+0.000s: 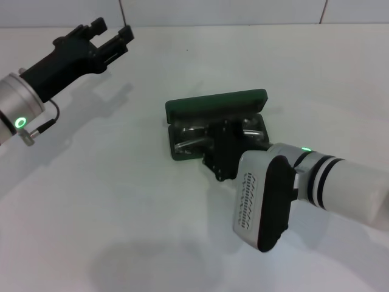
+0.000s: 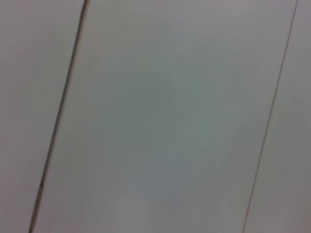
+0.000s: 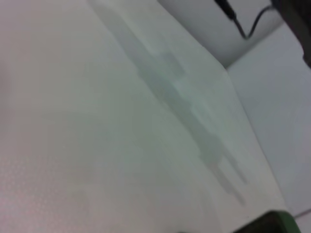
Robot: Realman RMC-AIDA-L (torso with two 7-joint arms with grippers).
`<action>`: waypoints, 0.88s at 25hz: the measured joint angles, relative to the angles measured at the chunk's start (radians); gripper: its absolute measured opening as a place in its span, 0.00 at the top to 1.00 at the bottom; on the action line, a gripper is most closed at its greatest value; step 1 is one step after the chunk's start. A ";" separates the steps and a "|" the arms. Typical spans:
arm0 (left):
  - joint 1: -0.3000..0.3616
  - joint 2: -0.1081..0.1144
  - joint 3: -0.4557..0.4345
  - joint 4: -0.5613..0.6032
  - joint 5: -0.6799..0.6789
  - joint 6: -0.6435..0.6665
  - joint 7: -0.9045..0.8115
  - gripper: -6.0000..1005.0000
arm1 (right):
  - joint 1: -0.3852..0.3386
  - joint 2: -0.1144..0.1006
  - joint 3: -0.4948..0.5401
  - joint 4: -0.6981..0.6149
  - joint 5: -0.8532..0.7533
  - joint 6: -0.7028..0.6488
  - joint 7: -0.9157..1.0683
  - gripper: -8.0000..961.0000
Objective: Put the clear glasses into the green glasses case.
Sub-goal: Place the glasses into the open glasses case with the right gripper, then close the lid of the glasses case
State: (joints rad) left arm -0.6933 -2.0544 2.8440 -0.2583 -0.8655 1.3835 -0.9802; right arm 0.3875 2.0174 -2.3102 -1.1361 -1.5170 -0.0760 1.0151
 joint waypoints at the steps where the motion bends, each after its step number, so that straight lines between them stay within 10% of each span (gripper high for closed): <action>1: 0.004 0.001 0.000 0.000 0.000 0.000 0.000 0.29 | -0.004 -0.002 0.006 -0.009 -0.003 -0.022 0.000 0.73; 7: 0.006 0.003 0.000 -0.002 0.000 0.000 0.000 0.29 | -0.075 -0.014 0.194 -0.083 -0.010 -0.300 0.014 0.73; 12: -0.007 0.004 0.000 -0.003 0.002 -0.001 0.000 0.29 | -0.089 -0.008 0.578 -0.027 0.007 -0.820 0.102 0.73; 17: -0.054 0.002 0.000 0.004 0.051 -0.034 -0.005 0.29 | 0.034 -0.012 1.173 0.362 0.138 -1.357 0.084 0.72; 22: -0.109 -0.003 0.000 0.003 0.165 -0.126 -0.065 0.29 | 0.139 -0.032 1.627 0.778 0.147 -1.515 -0.089 0.67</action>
State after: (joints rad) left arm -0.8021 -2.0574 2.8441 -0.2558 -0.7003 1.2580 -1.0450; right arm 0.5264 1.9850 -0.6831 -0.3585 -1.3698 -1.5907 0.9259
